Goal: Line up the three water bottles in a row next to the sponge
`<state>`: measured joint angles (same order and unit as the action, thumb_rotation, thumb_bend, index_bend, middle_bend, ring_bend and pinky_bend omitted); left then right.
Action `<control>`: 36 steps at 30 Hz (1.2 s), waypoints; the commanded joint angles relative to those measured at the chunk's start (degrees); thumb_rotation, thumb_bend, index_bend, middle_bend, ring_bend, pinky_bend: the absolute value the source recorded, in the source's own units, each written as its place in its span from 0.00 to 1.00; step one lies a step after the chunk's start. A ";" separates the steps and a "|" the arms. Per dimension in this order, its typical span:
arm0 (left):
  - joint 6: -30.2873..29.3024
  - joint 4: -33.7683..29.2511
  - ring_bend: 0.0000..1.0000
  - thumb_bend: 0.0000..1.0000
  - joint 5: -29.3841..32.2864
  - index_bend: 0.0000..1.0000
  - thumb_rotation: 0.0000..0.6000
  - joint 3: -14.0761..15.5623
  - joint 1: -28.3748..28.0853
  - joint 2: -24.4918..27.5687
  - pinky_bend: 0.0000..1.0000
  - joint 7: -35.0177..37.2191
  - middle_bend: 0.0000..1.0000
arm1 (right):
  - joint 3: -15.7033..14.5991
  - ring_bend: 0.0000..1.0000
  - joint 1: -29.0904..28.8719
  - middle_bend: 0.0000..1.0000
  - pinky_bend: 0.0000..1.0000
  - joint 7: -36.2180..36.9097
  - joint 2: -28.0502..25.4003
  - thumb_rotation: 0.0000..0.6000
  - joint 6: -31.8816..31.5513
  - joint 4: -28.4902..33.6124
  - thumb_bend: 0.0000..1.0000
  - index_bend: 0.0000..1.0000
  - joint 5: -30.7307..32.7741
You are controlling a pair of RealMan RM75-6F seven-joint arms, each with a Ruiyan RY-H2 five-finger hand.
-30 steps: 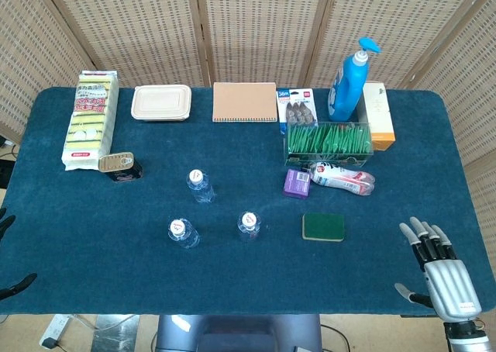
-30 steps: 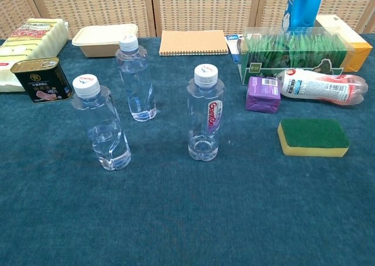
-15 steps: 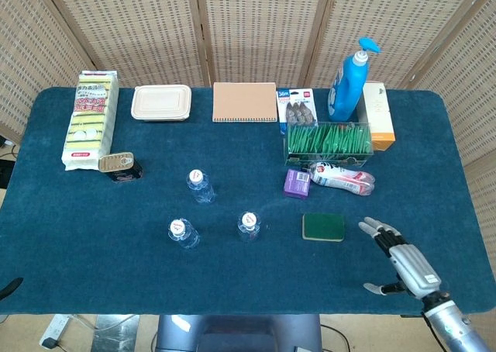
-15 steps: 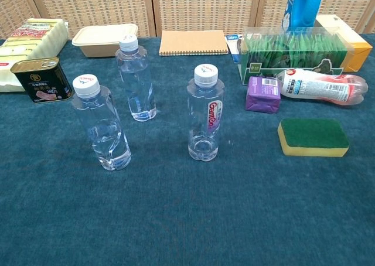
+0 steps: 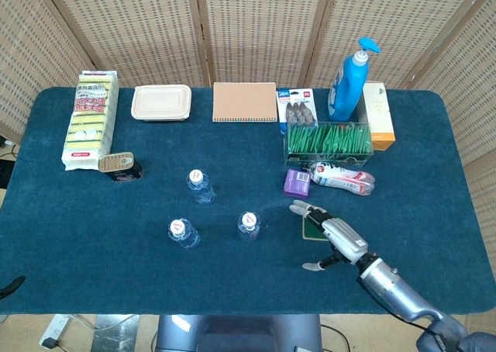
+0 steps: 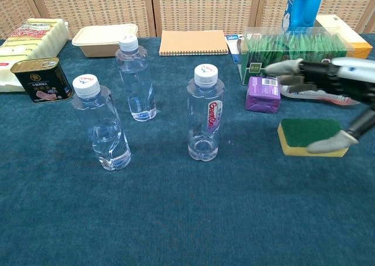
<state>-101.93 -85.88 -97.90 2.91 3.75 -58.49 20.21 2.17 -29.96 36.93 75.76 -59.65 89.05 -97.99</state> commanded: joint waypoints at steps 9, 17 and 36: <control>1.15 -0.30 0.00 0.12 0.82 0.00 1.00 -0.33 -0.32 0.07 0.03 -0.11 0.00 | 3.69 0.00 -6.24 0.01 0.02 -1.67 7.70 1.00 7.00 -0.12 0.00 0.01 7.21; 2.12 0.24 0.00 0.12 2.02 0.00 1.00 -0.74 -0.60 0.27 0.03 1.51 0.00 | 7.04 0.00 -9.80 0.02 0.04 -3.40 14.95 1.00 9.03 -3.52 0.00 0.01 12.09; 3.13 0.03 0.00 0.12 2.47 0.00 1.00 -1.00 -0.87 0.56 0.03 2.30 0.00 | 7.96 0.54 -9.05 0.57 0.68 -5.53 26.91 1.00 0.09 -16.92 0.19 0.47 13.64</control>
<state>-98.80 -85.83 -95.41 1.89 2.87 -57.93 22.53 10.22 -39.20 30.76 103.01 -59.44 71.78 -84.29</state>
